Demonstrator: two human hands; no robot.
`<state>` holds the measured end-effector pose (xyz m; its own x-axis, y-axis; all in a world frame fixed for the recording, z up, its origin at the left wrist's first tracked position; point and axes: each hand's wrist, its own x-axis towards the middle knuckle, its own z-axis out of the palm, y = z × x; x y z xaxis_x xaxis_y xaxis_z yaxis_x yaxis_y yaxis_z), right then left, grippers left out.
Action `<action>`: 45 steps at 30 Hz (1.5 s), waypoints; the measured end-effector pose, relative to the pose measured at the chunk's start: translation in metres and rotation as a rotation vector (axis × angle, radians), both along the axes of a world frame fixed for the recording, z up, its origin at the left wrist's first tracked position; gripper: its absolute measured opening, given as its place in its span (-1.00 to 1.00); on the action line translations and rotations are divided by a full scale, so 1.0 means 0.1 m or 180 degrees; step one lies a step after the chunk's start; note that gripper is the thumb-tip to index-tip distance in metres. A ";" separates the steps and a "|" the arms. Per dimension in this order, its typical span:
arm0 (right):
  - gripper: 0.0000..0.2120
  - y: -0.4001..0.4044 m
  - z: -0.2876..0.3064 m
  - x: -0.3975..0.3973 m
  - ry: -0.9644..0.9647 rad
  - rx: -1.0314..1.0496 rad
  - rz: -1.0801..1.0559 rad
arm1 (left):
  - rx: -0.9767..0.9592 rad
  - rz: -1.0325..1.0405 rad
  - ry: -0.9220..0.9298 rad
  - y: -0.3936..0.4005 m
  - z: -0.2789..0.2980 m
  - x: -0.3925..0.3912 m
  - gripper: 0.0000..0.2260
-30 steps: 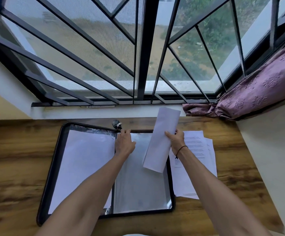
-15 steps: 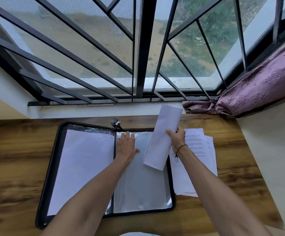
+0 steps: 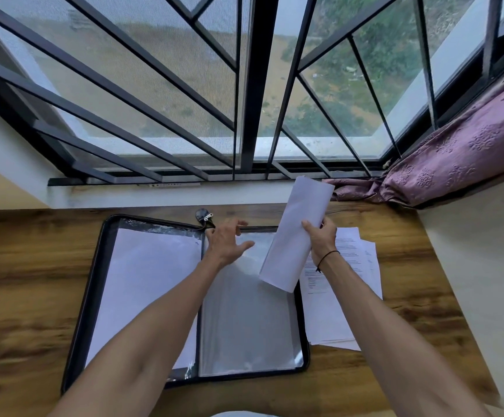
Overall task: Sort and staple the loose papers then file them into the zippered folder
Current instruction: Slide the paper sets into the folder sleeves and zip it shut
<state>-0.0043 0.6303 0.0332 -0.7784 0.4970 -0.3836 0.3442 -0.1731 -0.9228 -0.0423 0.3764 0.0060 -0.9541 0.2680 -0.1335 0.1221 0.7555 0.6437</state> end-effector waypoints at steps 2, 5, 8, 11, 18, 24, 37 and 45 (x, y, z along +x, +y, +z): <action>-0.60 0.02 0.00 -0.02 0.0047 -0.0023 -0.0025 | 0.0074 -0.0057 -0.0042 0.01 0.03 -0.05 -0.64; -0.66 0.04 0.04 -0.07 0.0200 -0.0108 -0.0064 | 0.0059 -0.0088 -0.0044 -0.03 0.04 -0.06 -0.78; -0.83 0.04 0.11 -0.19 0.0413 -0.0229 -0.0178 | -0.0025 -0.0173 -0.0066 -0.14 0.01 -0.05 -0.88; -0.82 -0.01 0.25 -0.35 0.0731 -0.0416 -0.0223 | -0.0306 -0.0369 -0.0124 -0.24 -0.02 -0.04 -0.87; -0.66 -0.34 0.59 -0.87 0.1156 -0.0545 -0.0078 | -0.0558 -0.0695 0.0102 -0.32 -0.11 0.03 -0.96; -0.73 -0.81 0.43 -1.06 0.1002 -0.0204 0.0050 | 0.0142 -0.0447 0.0081 -0.33 -0.12 0.05 -0.96; -0.89 -0.88 0.23 -1.13 0.0430 0.0172 0.0148 | 0.0238 -0.0017 0.0186 -0.32 -0.06 0.05 -0.92; -0.81 -0.83 0.14 -1.04 -0.0011 0.0904 0.0495 | 0.0396 0.0104 0.0160 -0.38 -0.10 0.03 -0.85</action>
